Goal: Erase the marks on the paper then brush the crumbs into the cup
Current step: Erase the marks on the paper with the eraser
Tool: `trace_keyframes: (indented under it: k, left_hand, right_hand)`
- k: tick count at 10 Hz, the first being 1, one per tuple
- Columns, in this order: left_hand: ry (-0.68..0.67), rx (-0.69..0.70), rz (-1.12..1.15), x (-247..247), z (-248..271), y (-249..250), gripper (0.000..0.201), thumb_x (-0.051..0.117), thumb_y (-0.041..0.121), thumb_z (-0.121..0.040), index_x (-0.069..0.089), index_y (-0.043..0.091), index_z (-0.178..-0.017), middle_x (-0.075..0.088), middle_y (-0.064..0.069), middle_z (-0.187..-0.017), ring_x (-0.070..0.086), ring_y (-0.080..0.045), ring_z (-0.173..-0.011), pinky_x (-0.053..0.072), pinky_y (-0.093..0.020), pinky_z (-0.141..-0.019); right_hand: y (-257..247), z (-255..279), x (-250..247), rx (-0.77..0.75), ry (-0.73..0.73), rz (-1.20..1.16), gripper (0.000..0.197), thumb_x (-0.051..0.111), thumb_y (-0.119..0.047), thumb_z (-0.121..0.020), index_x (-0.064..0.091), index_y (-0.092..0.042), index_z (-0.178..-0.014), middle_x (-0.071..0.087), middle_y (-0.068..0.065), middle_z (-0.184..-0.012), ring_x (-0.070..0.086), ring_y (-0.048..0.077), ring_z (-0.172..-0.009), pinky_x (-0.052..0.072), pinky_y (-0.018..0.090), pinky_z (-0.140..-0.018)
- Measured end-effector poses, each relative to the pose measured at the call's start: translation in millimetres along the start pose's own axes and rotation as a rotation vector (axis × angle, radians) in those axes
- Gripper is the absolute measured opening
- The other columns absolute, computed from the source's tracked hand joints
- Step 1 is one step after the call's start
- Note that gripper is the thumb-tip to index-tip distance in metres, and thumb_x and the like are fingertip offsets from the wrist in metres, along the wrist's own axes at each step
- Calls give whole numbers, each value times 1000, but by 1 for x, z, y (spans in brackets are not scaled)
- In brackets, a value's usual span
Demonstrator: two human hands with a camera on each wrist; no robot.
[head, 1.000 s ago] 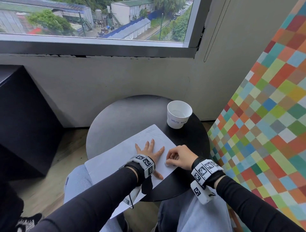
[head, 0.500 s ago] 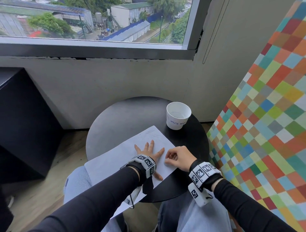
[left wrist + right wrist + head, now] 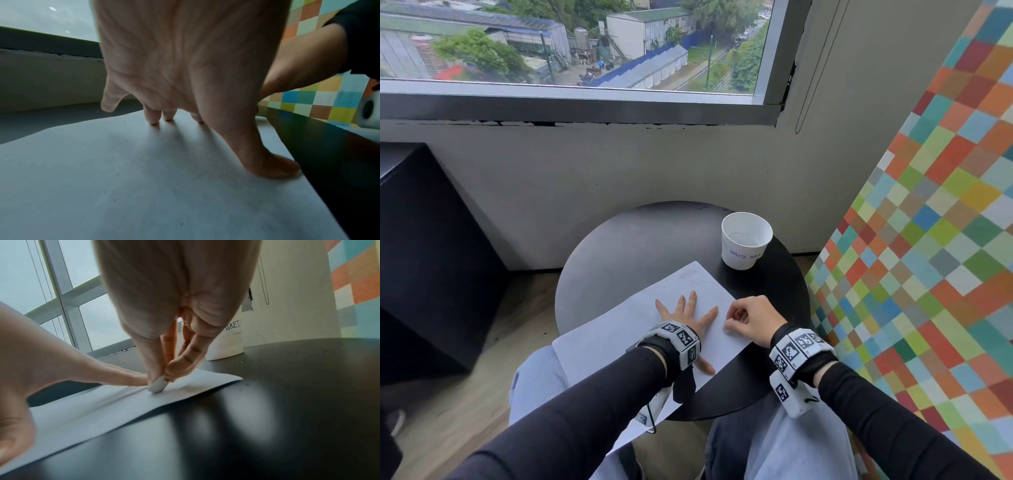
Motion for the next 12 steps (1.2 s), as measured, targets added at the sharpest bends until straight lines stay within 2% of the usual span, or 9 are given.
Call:
trace_keyframes:
  k: [1,2,3,4,6,7,9,11,12]
  left_hand:
    - [5,1,8,1,0,0,131,72,73,-67,-21,39,-152,-31,-13,-159,-17,-35,-150,1,-78,-105]
    - [3,2,5,1,0,0,131,73,73,-67,-21,40,-152,-32,-13,-158,-17,-35,-150,0,-78,-105]
    - [1,0,7,1,0,-1,131,72,74,-67,-22,39,-152,-32,-13,-158,-17,-35,-150,0,-79,-105]
    - [-3,-1,8,2,0,0,132,72,74,-66,-21,40,-152,-33,-13,-158,-18,-35,-149,0,-79,-105]
    - [-1,-6,12,2,-1,-1,133,73,74,-66,-21,37,-153,-32,-13,-158,-17,-35,-150,0,-78,-106]
    - [10,-16,3,1,-1,-1,136,73,75,-65,-21,32,-154,-31,-13,-159,-17,-34,-150,1,-77,-108]
    - [23,-5,3,-1,1,-1,136,73,74,-66,-20,29,-155,-28,-13,-160,-15,-34,-150,1,-76,-108]
    - [25,-8,0,-1,1,-1,137,73,75,-65,-20,28,-155,-28,-13,-160,-15,-35,-150,1,-77,-108]
    - [22,-5,2,-1,1,0,136,73,74,-66,-19,27,-155,-29,-13,-160,-15,-35,-150,0,-77,-108]
  right_hand:
    - [-8,4,18,-63,-167,-1,13,79,-26,-75,74,-15,-81,67,-1,-73,59,4,-65,52,17,-68]
    - [-5,2,15,-39,-129,-5,14,80,-27,-73,74,-17,-80,68,0,-75,60,6,-67,51,18,-68]
    - [-9,3,14,-47,-86,-38,13,79,-23,-75,73,-14,-82,66,-1,-75,57,5,-66,47,14,-67]
    - [-17,8,28,-106,-223,-23,15,79,-25,-76,74,-14,-84,67,-1,-74,56,3,-66,49,13,-68]
    - [-14,6,22,-78,-162,-16,15,79,-26,-75,75,-14,-84,69,1,-76,60,6,-68,49,14,-68]
    - [-16,9,30,-95,-287,15,16,79,-28,-75,75,-15,-84,68,-1,-73,58,3,-65,51,16,-68]
    - [-4,-16,-1,-10,-1,6,11,77,-19,-76,70,-11,-79,62,1,-72,52,7,-61,53,29,-70]
    - [-7,-18,9,-39,-202,8,15,81,-24,-73,73,-13,-80,67,4,-71,58,9,-62,54,27,-69]
    - [-6,-20,1,-32,-127,25,13,79,-21,-74,73,-12,-80,65,1,-70,56,7,-63,53,26,-69]
Point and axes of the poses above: each hand's wrist, its own z-axis away from the middle knuckle, its own x-axis out of the palm, y = z × x, the point moved 8 cm from there along -z, towards the middle knuckle
